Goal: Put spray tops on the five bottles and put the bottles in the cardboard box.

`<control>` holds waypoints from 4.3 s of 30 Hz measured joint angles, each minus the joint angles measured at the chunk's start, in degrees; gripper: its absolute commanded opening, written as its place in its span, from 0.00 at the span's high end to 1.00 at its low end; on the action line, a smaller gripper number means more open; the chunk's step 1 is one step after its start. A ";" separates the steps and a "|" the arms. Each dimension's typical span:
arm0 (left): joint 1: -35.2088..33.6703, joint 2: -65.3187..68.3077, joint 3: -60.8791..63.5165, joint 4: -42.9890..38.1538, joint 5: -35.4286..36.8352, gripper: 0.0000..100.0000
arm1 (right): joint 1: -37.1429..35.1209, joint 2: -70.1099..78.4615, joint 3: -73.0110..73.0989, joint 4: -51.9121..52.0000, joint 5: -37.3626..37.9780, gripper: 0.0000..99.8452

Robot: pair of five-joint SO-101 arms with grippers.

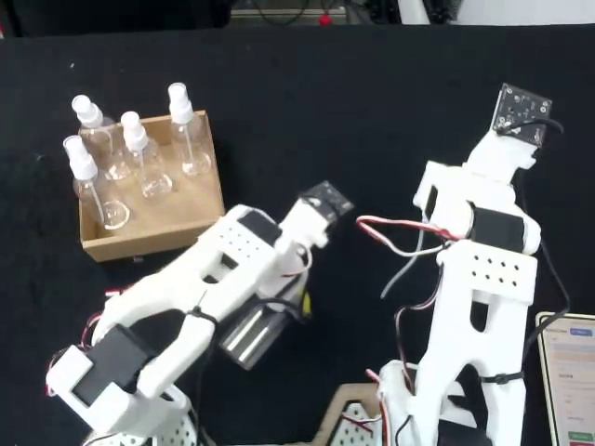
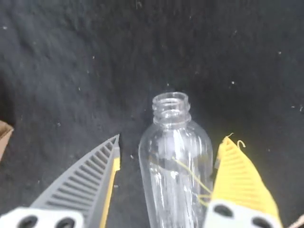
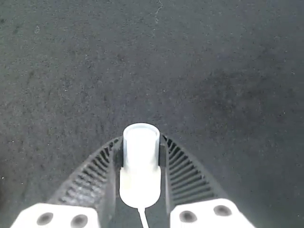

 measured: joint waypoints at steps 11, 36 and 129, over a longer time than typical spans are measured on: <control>0.00 0.00 5.10 -6.42 0.00 0.69 | 0.00 0.00 0.00 0.00 0.00 0.99; -1.23 0.00 4.75 -4.75 1.23 0.82 | 0.00 0.00 0.00 0.00 0.00 0.99; -7.65 -98.90 63.82 -49.67 6.59 0.85 | -35.43 -6.51 -38.51 -5.80 -6.33 0.99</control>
